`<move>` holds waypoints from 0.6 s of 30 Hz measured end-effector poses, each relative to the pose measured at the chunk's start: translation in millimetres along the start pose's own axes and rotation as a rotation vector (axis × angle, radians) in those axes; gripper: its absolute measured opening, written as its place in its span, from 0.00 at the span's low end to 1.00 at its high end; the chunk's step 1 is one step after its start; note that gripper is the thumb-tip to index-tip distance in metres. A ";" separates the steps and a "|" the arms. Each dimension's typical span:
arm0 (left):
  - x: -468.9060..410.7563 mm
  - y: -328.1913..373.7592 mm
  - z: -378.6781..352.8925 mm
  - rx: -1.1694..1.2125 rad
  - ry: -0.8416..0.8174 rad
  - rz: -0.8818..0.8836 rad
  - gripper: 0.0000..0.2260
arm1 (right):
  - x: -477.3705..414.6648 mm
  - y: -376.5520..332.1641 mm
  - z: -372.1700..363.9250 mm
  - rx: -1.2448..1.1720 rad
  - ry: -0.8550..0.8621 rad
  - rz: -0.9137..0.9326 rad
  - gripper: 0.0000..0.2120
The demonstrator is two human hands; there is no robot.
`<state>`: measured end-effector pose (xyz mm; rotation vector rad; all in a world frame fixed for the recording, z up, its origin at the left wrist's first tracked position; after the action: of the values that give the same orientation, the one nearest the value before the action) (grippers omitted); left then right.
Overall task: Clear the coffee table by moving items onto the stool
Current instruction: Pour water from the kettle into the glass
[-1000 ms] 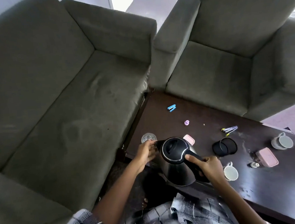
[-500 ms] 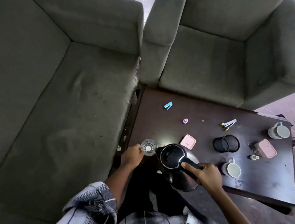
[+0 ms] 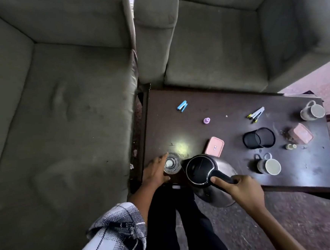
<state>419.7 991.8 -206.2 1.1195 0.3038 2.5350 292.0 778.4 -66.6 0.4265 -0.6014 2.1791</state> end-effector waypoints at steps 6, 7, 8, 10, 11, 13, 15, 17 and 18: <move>-4.3 1.3 4.5 -0.120 0.054 -0.020 0.40 | 3.3 -3.9 -2.3 0.081 -0.017 -0.006 0.37; -5.2 1.7 5.5 -0.154 0.051 -0.026 0.40 | 3.8 -4.3 -3.8 0.082 -0.022 -0.013 0.37; -6.5 1.6 5.5 -0.183 0.050 -0.037 0.39 | 4.1 -5.1 -4.8 0.078 -0.023 -0.020 0.37; -8.6 1.3 4.8 -0.215 0.046 -0.049 0.38 | 4.1 -6.6 -6.2 0.074 -0.019 -0.027 0.38; -9.1 1.4 4.1 -0.222 0.050 -0.049 0.38 | 4.2 -7.3 -6.6 0.076 -0.020 -0.031 0.38; -9.4 2.2 2.4 -0.241 0.074 -0.046 0.37 | 4.8 -8.6 -7.8 0.089 -0.023 -0.035 0.37; -9.6 2.7 0.1 -0.261 0.092 -0.046 0.36 | 5.0 -10.7 -9.1 0.102 -0.020 -0.032 0.37; -10.1 2.1 -0.5 -0.250 0.104 -0.033 0.36 | 4.7 -12.2 -10.0 0.113 -0.021 -0.025 0.36; -10.5 1.8 -0.3 -0.239 0.109 -0.025 0.36 | 4.9 -12.7 -10.3 0.116 -0.025 -0.025 0.36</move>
<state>425.6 985.9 -212.9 0.8845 0.0384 2.5336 298.0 794.1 -69.3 0.5207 -0.4823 2.1946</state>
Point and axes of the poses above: each hand's wrist, its own x-axis away from the middle knuckle, its own z-axis out of the back of the hand, y = z × x, the point moved 4 cm from there along -x, towards the middle knuckle, and after that the axes turned 2 degrees about y, right-handed, at the moved point
